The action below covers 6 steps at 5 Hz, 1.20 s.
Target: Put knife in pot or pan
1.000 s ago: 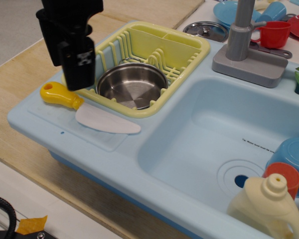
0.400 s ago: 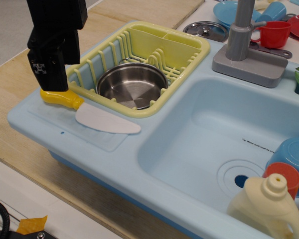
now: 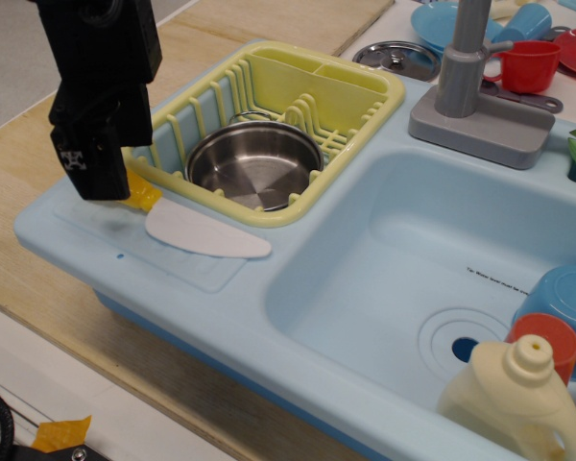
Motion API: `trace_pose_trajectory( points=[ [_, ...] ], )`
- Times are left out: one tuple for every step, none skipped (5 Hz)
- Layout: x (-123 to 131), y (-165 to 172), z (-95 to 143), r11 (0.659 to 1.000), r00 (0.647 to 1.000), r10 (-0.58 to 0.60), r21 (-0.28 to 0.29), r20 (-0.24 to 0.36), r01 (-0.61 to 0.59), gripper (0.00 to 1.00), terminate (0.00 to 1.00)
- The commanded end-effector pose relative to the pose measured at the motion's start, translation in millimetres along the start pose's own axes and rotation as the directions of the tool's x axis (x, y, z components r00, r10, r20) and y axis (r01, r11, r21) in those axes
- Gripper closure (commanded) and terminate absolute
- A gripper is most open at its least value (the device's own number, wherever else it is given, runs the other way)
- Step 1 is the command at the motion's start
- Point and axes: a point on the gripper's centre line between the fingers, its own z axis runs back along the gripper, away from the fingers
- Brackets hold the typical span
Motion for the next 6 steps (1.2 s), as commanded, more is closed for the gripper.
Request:
trace_pose_trajectory(
  points=[
    [-7.3, -0.1, -3.8, 1.000, 1.000, 0.006, 0.020, 0.023, -0.007, 0.00, 0.00],
    [-9.7, 1.9, -11.4, 1.000, 0.999, 0.008, 0.017, 0.040, -0.008, 0.00, 0.00],
    [-7.8, 6.2, -19.5, 0.999, 0.997, 0.040, 0.000, 0.073, -0.041, 1.00, 0.00],
    [-5.6, 7.0, -19.5, 0.999, 0.996, 0.046, -0.002, 0.077, -0.046, 1.00, 0.00],
    [-1.9, 5.3, -9.3, 0.996, 0.992, 0.041, 0.080, 0.119, -0.051, 1.00, 0.00],
    [7.5, 20.9, 14.2, 0.993, 0.991, 0.028, 0.114, 0.132, -0.043, 1.00, 0.00]
  ],
)
